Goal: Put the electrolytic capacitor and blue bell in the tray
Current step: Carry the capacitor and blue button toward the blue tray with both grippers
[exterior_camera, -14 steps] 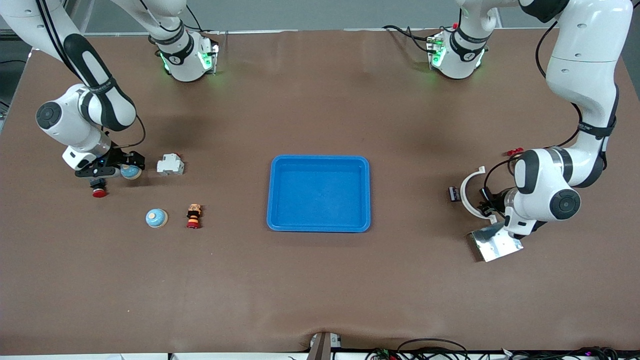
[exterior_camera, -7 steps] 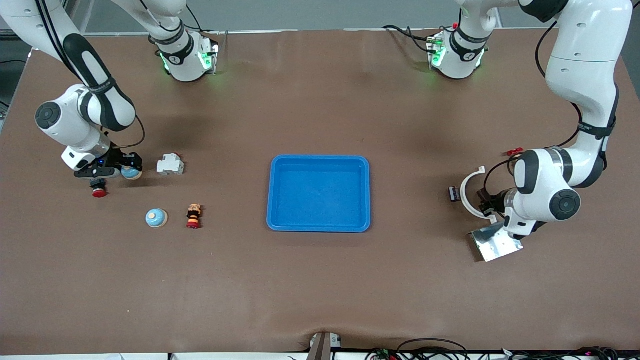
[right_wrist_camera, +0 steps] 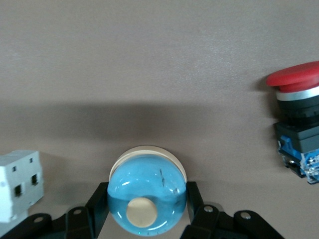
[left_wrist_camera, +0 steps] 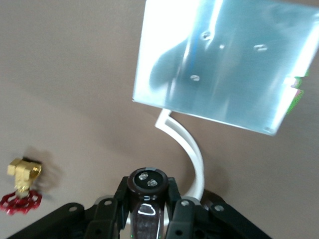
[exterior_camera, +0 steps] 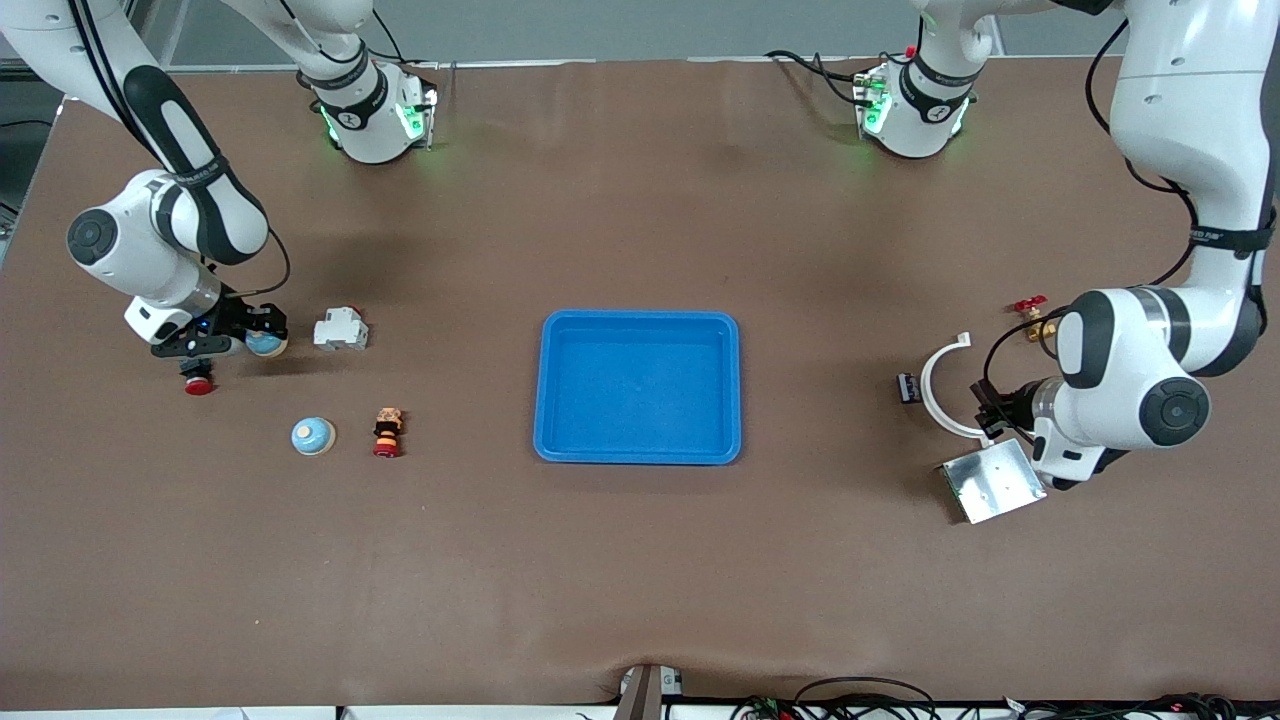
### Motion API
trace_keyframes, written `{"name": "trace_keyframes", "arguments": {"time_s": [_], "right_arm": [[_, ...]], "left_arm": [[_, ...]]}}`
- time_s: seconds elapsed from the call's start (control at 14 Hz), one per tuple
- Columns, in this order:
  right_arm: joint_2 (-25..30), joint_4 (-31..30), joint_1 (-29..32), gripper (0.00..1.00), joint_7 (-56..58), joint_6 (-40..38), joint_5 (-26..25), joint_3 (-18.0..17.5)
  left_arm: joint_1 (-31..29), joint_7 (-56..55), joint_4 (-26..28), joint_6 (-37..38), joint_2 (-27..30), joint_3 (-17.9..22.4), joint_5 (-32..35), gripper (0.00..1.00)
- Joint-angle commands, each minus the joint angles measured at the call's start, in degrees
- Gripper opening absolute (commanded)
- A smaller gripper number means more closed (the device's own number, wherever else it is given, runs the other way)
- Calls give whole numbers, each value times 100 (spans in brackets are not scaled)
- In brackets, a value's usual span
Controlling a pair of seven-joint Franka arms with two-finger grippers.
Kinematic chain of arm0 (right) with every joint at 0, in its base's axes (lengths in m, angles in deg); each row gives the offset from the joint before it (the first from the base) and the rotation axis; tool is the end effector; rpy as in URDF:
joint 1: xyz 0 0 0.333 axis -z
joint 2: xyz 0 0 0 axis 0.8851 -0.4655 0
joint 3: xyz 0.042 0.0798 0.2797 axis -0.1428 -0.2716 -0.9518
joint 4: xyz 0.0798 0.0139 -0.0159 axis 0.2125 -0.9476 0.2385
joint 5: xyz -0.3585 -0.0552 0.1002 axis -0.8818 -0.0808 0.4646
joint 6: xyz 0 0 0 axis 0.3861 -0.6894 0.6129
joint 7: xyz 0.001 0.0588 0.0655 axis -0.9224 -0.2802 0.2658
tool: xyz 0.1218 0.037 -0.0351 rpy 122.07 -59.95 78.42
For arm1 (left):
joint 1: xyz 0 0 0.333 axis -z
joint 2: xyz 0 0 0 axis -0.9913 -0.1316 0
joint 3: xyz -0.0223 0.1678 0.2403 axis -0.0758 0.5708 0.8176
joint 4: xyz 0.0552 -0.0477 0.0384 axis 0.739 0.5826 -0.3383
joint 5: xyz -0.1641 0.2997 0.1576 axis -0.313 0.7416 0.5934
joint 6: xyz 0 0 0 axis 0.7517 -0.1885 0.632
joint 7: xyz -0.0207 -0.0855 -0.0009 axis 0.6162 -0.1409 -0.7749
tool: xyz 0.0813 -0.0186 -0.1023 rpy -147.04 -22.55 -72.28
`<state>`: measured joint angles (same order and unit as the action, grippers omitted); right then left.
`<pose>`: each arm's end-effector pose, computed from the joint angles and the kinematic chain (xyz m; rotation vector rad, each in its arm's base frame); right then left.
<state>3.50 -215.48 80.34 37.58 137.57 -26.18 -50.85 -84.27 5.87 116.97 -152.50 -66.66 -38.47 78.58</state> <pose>0.4303 -0.1428 0.1551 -3.1068 -0.1129 0.0693 0.6155 -0.0023 0.2335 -2.9230 -0.8094 0.3926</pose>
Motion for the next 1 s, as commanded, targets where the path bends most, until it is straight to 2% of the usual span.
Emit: {"name": "trace_keyframes", "arguments": {"time_s": [0.0, 0.14, 0.29, 0.57, 0.93], "right_arm": [[443, 275, 38, 0, -66, -861, -6, -78], [584, 696, -85, 0, -179, -1695, 11, -78], [715, 935, -155, 0, -346, -2102, 20, -78], [1172, 962, -909, 0, -1618, -2489, 20, -69], [1506, 944, -1964, 0, -3560, -2631, 20, -69]], "left_arm": [[25, -466, -397, 378, 4, -224, -5, 0], [25, -826, -468, 405, 13, -443, -5, 0], [25, -1213, -539, 414, 4, -663, -5, 0], [43, -1881, -671, 590, -5, -1032, -5, 0], [78, -3040, -793, 616, -66, -1752, 12, 0]]}}
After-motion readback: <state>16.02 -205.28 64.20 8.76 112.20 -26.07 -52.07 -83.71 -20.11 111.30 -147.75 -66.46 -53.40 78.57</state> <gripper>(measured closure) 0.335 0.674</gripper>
